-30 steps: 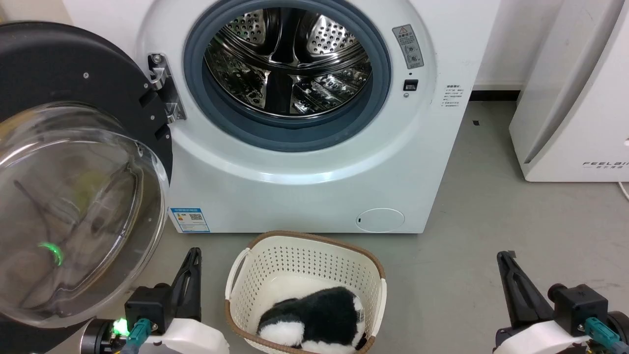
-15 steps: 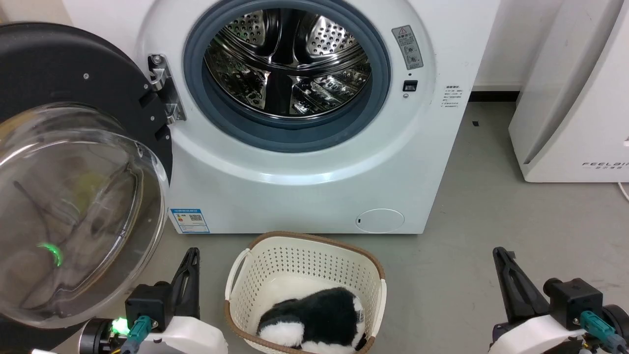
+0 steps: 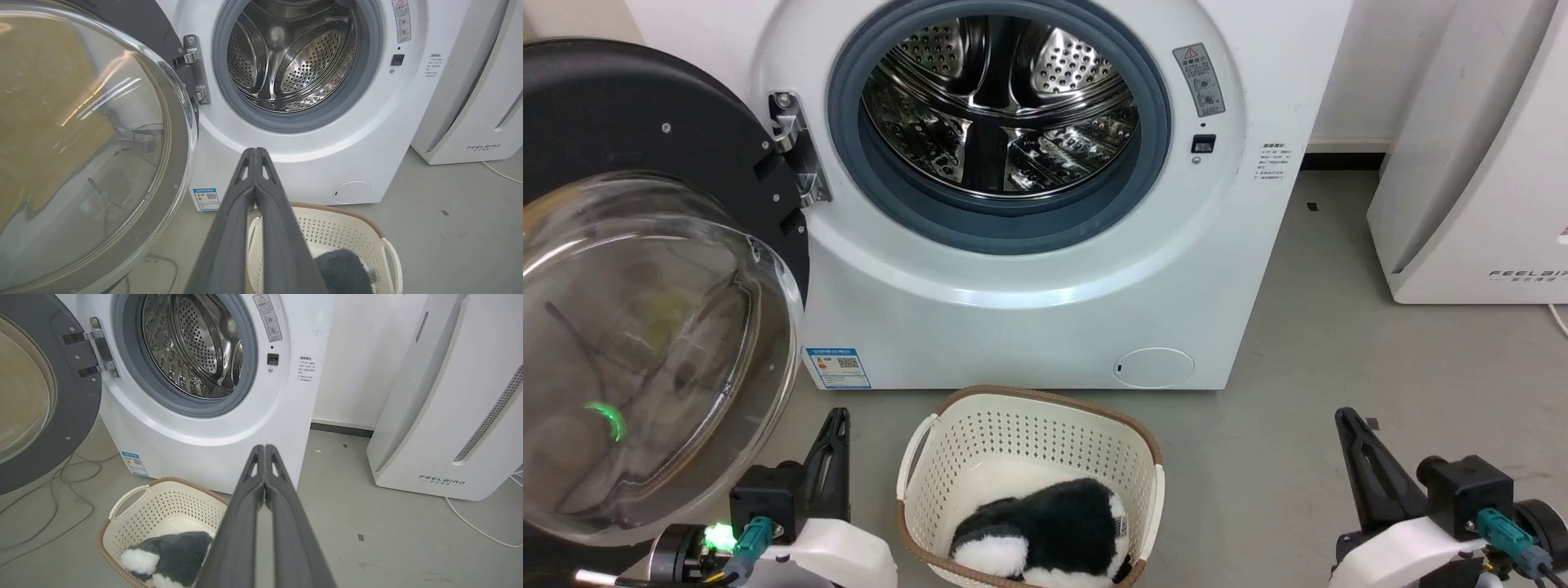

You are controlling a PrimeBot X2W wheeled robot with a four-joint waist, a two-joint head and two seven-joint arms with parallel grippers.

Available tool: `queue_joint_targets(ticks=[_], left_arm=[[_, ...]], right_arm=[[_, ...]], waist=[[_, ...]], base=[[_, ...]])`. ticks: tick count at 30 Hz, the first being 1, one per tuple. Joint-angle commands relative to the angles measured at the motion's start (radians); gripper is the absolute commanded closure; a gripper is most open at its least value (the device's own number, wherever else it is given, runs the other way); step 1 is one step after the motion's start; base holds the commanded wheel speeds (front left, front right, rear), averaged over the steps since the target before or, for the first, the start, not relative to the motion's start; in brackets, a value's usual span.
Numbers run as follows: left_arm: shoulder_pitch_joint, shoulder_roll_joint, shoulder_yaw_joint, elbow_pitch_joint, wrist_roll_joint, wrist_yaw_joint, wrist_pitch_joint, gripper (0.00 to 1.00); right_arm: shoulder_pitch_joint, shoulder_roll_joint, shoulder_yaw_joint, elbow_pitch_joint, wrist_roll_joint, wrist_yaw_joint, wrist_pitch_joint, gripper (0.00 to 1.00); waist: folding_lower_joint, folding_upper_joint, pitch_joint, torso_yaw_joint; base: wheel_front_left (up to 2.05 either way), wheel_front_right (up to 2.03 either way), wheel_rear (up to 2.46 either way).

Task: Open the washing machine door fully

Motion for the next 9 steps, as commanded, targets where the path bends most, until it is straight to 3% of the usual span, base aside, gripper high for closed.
queue_joint_targets(ticks=[1, 9], left_arm=[[-0.014, -0.007, 0.005, 0.002, 0.012, -0.004, 0.004, 1.0], [-0.018, -0.013, 0.015, 0.005, 0.024, -0.008, 0.013, 1.0]], right_arm=[[-0.018, 0.002, 0.003, 0.003, -0.01, 0.005, 0.002, 1.0], [-0.027, 0.003, 0.007, 0.01, -0.016, 0.006, 0.007, 1.0]], waist=[[0.0, 0.0, 0.0, 0.0], [0.0, 0.0, -0.002, -0.001]], base=[[0.0, 0.0, 0.0], [0.0, 0.0, 0.0]])
